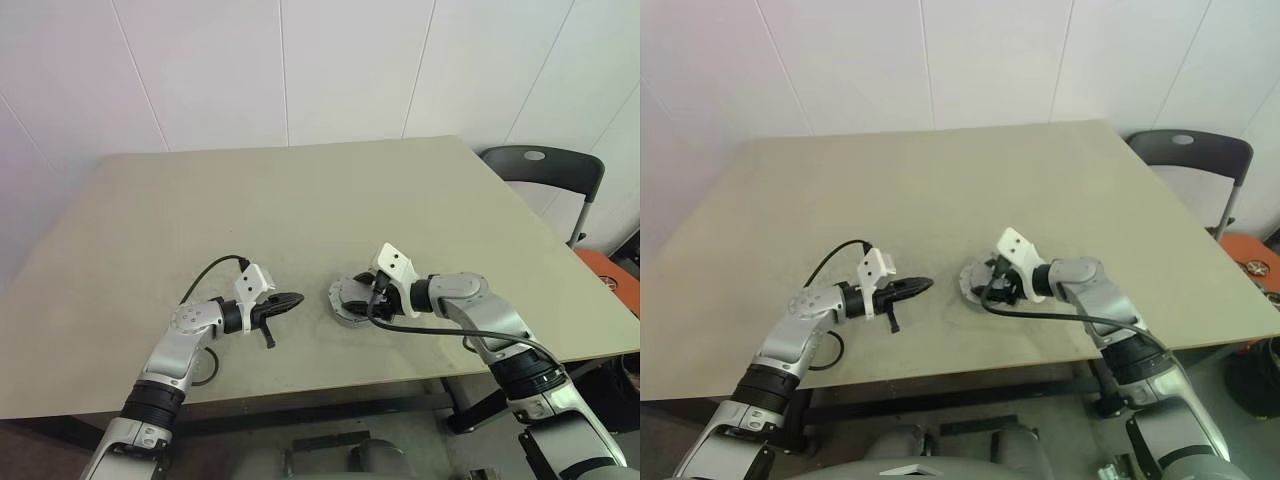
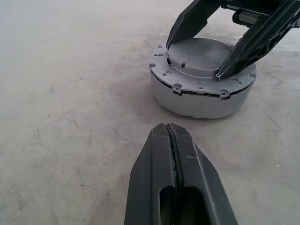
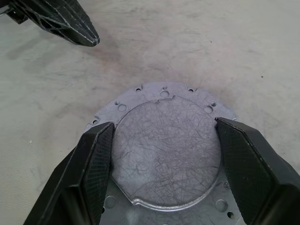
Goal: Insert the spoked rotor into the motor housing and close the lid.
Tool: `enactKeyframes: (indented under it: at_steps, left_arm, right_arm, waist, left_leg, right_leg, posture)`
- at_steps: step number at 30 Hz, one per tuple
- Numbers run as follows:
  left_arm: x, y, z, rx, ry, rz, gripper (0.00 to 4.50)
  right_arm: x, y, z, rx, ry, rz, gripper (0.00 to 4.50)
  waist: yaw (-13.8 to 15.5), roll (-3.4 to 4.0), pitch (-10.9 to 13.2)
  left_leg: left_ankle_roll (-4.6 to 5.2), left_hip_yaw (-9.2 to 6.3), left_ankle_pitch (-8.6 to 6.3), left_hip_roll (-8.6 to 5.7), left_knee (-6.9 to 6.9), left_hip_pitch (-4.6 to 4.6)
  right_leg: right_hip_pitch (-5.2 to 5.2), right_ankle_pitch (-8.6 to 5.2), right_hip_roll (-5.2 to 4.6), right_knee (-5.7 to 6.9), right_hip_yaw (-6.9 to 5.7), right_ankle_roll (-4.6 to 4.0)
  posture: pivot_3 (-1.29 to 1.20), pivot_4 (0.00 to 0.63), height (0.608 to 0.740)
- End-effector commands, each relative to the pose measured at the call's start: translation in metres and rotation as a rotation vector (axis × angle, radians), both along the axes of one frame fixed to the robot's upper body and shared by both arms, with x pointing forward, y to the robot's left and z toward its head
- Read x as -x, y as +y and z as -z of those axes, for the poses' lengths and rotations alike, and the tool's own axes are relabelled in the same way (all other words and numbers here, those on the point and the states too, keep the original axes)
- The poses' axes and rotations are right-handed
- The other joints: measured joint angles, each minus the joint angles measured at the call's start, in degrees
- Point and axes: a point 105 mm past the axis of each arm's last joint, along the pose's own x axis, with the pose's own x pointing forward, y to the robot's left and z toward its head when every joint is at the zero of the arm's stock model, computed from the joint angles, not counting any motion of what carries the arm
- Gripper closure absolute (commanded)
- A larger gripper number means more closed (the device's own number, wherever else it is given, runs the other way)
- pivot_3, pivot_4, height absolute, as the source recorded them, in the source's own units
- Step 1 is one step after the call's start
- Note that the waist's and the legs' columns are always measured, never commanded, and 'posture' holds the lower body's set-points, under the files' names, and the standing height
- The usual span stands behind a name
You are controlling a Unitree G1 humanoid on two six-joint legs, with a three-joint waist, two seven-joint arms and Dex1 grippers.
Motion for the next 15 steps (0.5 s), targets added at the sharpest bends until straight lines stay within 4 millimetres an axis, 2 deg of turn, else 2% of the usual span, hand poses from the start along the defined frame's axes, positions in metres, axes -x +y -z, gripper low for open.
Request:
enactKeyframes:
  at_steps: [1, 6, 10, 15]
  left_arm:
    - [-0.001, -0.002, -0.006, 0.005, -0.027, 0.006, 4.50]
    - [0.000, -0.001, -0.004, 0.003, -0.024, 0.005, 4.50]
    - [0.001, -0.002, -0.003, 0.001, -0.020, 0.007, 4.50]
    - [0.001, -0.003, -0.002, -0.002, -0.018, 0.010, 4.50]
  right_arm:
    - [-0.007, -0.013, -0.003, 0.003, 0.020, 0.056, 1.45]
    - [-0.007, -0.025, 0.011, 0.124, -0.003, 0.050, 1.45]
    - [-0.004, -0.019, 0.004, 0.046, 0.017, 0.032, 1.45]
    - [-0.003, -0.023, 0.007, 0.066, 0.024, 0.028, 1.45]
  waist:
    - [0.00, 0.00, 0.00]
    - [0.06, 0.00, 0.00]
    - [0.22, 0.01, 0.01]
    - [0.20, 0.01, 0.01]
  left_leg:
    - [0.00, 0.00, 0.00, 0.00, 0.00, 0.00]
    - [0.00, 0.00, 0.00, -0.03, -0.03, -0.09]
    - [0.00, 0.00, 0.00, -0.05, 0.00, -0.04]
    - [-0.01, 0.00, -0.01, -0.11, -0.05, -0.09]
  right_leg:
    - [-0.01, 0.00, -0.01, -0.01, 0.00, 0.00]
    - [-0.03, 0.01, -0.06, -0.02, -0.01, -0.01]
    - [-0.09, 0.00, -0.12, -0.04, -0.04, 0.00]
    - [-0.12, 0.00, -0.21, -0.13, -0.04, 0.00]
  posture:
    - [0.00, 0.000, 0.740]
    - [0.00, 0.000, 0.740]
    - [0.00, 0.000, 0.740]
    - [0.00, 0.000, 0.740]
